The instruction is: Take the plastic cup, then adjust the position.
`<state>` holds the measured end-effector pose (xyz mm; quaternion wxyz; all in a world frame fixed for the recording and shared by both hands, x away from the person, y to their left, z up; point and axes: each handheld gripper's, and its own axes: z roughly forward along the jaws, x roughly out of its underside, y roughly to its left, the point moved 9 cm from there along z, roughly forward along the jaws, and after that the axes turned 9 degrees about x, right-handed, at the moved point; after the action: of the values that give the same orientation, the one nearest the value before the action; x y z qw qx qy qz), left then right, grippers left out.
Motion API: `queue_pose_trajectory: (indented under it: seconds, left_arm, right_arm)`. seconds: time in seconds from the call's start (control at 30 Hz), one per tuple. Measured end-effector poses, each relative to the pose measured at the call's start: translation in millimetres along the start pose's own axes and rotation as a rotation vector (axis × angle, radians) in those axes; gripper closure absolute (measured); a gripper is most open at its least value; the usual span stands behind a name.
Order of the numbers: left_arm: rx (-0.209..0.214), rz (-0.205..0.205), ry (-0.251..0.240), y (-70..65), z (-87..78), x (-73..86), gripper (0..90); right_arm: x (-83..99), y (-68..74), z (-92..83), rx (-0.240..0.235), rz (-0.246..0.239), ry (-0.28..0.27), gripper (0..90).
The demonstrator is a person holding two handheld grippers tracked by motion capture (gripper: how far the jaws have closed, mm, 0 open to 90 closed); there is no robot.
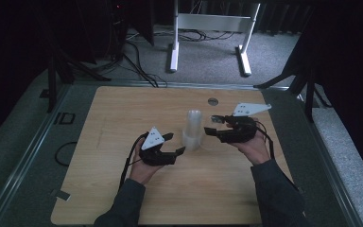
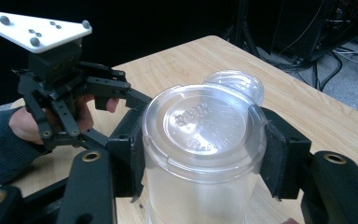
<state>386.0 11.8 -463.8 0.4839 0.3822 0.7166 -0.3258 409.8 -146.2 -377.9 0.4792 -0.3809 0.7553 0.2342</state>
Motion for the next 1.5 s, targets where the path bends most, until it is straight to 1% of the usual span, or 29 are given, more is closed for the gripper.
queue_pose_trajectory:
  seconds: [0.1,0.17,0.23,0.27,0.47,0.6,0.67,0.8,0.93,1.0,1.07,1.13,1.2,1.23,1.37,1.5]
  left_arm:
    - [0.010,0.006,-0.017,-4.5,-1.9,-4.5,28.9]
    - [0.013,0.012,-0.016,-6.7,-1.8,-6.2,28.4]
    - [0.018,0.019,-0.020,-8.9,-2.2,-8.3,27.5]
    - [0.018,0.019,-0.020,-8.9,-2.2,-8.3,27.1]
    - [0.037,0.036,-0.062,-19.2,-5.4,-18.9,26.2]
    - [0.045,0.045,-0.069,-24.1,-4.5,-22.4,25.2]
    - [0.052,0.053,-0.078,-28.1,-2.9,-27.3,24.4]
    - [0.062,0.051,-0.084,-31.8,1.4,-31.7,21.8]
    - [0.054,0.047,-0.091,-33.2,7.3,-34.1,17.4]
    - [0.051,0.040,-0.097,-33.7,10.1,-34.8,15.2]
    - [0.046,0.036,-0.100,-33.5,12.2,-35.0,15.0]
    - [0.050,0.028,-0.106,-34.0,13.3,-35.7,14.3]
    - [0.051,0.025,-0.109,-34.2,13.7,-36.2,14.3]
    - [0.052,0.023,-0.105,-34.6,15.7,-36.5,14.3]
    - [0.043,0.003,-0.127,-33.5,16.9,-39.1,12.9]
    - [0.040,0.005,-0.132,-32.7,17.6,-40.6,11.2]
  right_arm:
    - [0.3,1.3,1.5,0.000,0.001,-0.004,41.3]
    - [0.4,2.3,2.0,-0.001,0.005,-0.006,41.2]
    - [0.1,4.6,3.7,-0.016,0.016,-0.015,41.2]
    - [0.1,4.6,3.7,-0.016,0.016,-0.015,41.2]
    - [0.7,7.8,7.6,-0.028,0.031,-0.023,41.2]
    - [0.6,10.4,9.1,-0.033,0.036,-0.031,41.3]
    - [0.9,12.4,11.2,-0.038,0.049,-0.036,41.3]
    - [1.1,15.4,13.8,-0.054,0.065,-0.043,41.2]
    - [0.0,16.4,14.8,-0.063,0.084,-0.055,41.3]
    - [-1.1,17.9,14.6,-0.076,0.098,-0.066,41.3]
    - [-1.3,18.8,14.6,-0.080,0.101,-0.068,41.3]
    - [-2.1,20.7,14.8,-0.093,0.115,-0.078,41.3]
    - [-2.3,20.8,15.1,-0.090,0.115,-0.080,41.2]
    - [-3.0,21.1,15.9,-0.090,0.123,-0.088,41.3]
    - [-4.7,20.9,16.4,-0.097,0.139,-0.104,41.2]
    - [-5.8,21.5,17.2,-0.106,0.149,-0.113,41.3]
